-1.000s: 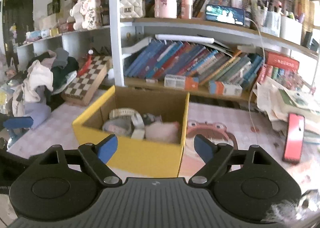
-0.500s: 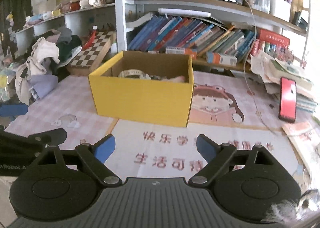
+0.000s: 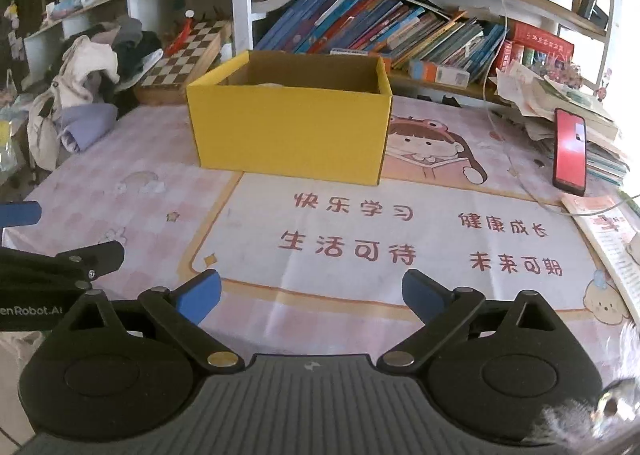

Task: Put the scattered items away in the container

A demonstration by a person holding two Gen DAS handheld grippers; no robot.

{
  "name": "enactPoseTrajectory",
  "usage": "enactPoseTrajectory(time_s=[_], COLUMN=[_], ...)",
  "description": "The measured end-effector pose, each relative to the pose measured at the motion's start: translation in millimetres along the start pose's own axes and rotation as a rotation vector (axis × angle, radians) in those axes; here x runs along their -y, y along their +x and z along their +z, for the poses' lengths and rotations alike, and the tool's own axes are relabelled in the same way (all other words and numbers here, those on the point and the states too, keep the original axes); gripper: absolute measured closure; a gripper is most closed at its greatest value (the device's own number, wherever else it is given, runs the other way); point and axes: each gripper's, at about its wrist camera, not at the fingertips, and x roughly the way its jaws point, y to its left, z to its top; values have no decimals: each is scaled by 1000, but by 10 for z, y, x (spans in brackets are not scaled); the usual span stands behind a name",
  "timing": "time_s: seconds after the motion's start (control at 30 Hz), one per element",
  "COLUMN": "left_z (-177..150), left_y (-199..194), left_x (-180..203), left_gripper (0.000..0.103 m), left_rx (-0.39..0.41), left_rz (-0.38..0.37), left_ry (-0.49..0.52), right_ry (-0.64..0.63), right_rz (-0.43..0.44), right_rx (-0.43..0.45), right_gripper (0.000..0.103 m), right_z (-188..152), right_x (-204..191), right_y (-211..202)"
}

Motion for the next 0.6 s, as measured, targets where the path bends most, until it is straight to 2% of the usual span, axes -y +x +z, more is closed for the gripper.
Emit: enactPoseTrajectory(time_s=[0.6], left_z=[-16], left_y=[19], left_x=[44], left_gripper=[0], left_rx=[-43], left_rz=[4], left_ry=[-6], right_ry=[23], right_rz=[-15], right_rx=[-31], right_gripper=[0], right_z=[-54], right_x=[56], right_y=[12])
